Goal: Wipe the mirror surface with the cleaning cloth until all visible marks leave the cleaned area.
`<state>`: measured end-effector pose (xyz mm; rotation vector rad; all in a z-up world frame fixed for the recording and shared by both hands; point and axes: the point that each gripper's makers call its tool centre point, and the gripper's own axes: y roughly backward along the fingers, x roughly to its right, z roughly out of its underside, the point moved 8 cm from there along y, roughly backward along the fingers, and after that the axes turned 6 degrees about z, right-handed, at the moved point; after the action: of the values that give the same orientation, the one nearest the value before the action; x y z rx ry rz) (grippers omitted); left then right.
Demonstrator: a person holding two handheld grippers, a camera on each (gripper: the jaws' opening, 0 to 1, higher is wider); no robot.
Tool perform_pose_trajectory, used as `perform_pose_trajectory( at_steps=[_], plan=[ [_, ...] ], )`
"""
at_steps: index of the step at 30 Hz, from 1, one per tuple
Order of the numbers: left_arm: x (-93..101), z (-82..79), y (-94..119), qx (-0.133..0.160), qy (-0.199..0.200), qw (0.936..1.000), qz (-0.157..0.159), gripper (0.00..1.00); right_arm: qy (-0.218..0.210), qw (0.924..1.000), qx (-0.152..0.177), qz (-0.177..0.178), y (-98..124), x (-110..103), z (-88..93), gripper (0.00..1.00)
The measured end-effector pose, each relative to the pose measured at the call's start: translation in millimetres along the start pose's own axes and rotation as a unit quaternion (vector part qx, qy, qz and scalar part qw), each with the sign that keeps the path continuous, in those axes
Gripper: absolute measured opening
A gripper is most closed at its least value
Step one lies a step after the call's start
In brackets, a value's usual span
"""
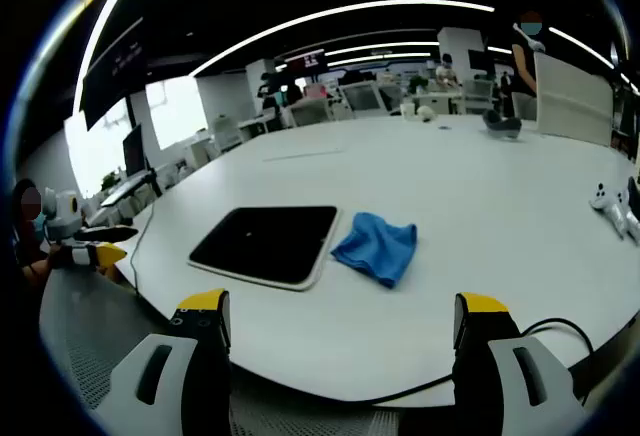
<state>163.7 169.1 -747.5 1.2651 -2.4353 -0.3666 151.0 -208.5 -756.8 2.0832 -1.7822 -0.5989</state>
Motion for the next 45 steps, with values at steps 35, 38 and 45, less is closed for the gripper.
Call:
perform_pose_trajectory(
  at_steps=[35,38,45],
  plan=[
    [1.8,-1.0,-1,0.003,0.000,0.9999,0.010,0.81,-0.016,0.9999,0.004,0.002,-3,9,0.5,0.88],
    [0.8,-0.4,-1,0.002,0.001,1.0000,0.009,0.81,-0.016,0.9999,0.003,0.004,-3,10,0.9,0.88],
    [0.6,-0.6,0,0.004,0.002,1.0000,0.008,0.80,-0.013,0.9999,0.002,-0.002,-5,10,-0.2,0.84]
  ],
)
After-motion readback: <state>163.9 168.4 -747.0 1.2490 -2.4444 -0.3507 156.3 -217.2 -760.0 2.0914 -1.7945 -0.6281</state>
